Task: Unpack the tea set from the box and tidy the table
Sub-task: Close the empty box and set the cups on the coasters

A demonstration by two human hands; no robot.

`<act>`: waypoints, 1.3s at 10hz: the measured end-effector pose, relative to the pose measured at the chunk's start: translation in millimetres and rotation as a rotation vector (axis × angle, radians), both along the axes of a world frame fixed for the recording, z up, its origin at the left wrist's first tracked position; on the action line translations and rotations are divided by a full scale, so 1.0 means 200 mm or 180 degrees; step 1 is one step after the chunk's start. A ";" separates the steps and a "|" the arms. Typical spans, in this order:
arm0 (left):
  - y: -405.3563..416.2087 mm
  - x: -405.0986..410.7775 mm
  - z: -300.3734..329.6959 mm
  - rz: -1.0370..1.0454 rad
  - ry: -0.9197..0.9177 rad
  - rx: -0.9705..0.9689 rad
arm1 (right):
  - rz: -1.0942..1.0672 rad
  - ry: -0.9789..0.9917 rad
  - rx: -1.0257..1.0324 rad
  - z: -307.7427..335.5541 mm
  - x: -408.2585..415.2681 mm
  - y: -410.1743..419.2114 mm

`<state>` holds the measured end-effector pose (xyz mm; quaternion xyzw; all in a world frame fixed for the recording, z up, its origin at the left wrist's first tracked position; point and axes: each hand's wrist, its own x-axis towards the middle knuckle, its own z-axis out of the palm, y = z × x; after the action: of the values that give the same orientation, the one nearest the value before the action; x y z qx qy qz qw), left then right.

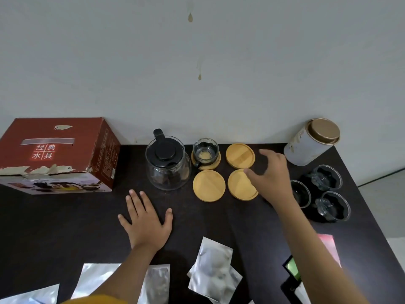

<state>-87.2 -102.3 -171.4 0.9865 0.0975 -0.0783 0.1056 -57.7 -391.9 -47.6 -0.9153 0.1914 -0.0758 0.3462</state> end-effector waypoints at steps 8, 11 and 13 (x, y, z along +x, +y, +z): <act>-0.02 0.00 0.01 0.0018 -0.0009 -0.0007 | -0.1892 0.0205 0.0326 -0.23 -0.34 -0.23; -0.01 0.00 0.00 -0.0003 -0.0045 0.0029 | -0.1973 0.0407 0.0264 -0.22 -0.29 -0.28; -0.01 0.00 0.00 -0.0028 -0.0053 0.0020 | -0.1591 0.0103 0.0155 -0.12 -0.11 -0.23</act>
<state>-87.9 -104.1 -171.8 0.9879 0.0926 -0.0703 0.1030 -79.7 -437.4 -71.8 -0.8320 0.4191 -0.1398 0.3356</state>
